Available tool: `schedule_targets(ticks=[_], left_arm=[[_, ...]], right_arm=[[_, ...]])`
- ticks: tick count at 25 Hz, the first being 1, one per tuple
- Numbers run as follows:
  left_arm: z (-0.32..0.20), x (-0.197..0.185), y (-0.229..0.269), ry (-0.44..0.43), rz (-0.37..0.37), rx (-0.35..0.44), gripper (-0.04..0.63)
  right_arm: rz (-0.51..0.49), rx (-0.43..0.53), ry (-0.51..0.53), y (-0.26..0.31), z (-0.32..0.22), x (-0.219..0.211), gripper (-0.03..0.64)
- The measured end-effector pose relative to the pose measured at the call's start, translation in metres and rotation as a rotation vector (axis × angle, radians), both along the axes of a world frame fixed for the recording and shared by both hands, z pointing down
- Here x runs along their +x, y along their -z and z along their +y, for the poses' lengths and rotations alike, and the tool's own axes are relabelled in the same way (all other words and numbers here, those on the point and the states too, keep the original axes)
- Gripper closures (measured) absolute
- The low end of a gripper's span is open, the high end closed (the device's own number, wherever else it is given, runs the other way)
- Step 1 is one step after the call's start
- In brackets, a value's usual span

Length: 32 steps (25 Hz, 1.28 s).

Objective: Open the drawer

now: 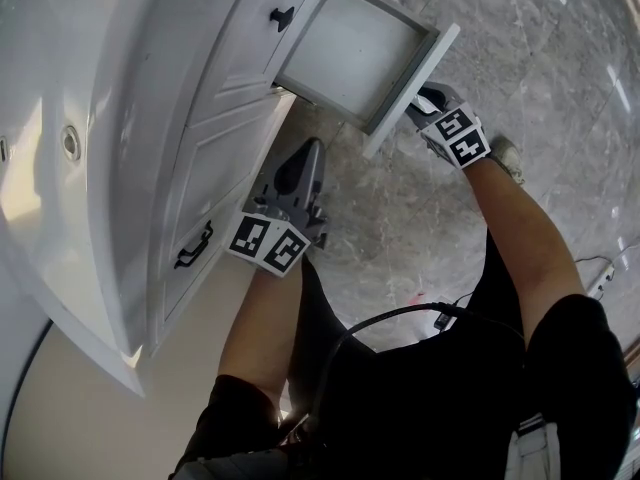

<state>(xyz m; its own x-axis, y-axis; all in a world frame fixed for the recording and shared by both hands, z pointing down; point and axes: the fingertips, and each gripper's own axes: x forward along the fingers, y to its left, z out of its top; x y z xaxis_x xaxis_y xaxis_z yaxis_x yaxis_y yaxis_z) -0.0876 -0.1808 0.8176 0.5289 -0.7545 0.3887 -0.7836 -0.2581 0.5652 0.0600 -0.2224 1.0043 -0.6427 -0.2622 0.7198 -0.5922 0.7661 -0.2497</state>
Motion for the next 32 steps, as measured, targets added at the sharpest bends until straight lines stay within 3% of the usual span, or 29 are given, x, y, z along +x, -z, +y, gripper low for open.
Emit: schedule_targets(ticks=[7,17,20,23,27,32], left_arm=[[0.0,-0.006,0.006,0.012,-0.002,0.012,0.595],[0.018,-0.023,0.073,0.027,-0.046,0.069,0.595],[0.032,-0.028,0.116,0.028,-0.049,0.091,0.595],[0.035,-0.036,0.169,0.037,-0.08,0.135,0.595],[0.048,-0.047,0.247,0.059,-0.121,0.179,0.595],[0.073,-0.078,0.351,0.132,-0.152,0.229,0.595]], right_arm=[[-0.025,-0.006,0.005,-0.004,-0.002,0.001,0.477],[0.083,-0.036,0.038,0.046,0.021,0.021,0.459],[0.079,-0.03,0.045,0.097,0.032,0.027,0.459],[0.03,0.034,0.071,0.168,0.01,0.015,0.46],[-0.072,0.124,0.146,0.285,-0.015,-0.021,0.476],[-0.218,0.206,0.288,0.434,-0.003,-0.083,0.551]])
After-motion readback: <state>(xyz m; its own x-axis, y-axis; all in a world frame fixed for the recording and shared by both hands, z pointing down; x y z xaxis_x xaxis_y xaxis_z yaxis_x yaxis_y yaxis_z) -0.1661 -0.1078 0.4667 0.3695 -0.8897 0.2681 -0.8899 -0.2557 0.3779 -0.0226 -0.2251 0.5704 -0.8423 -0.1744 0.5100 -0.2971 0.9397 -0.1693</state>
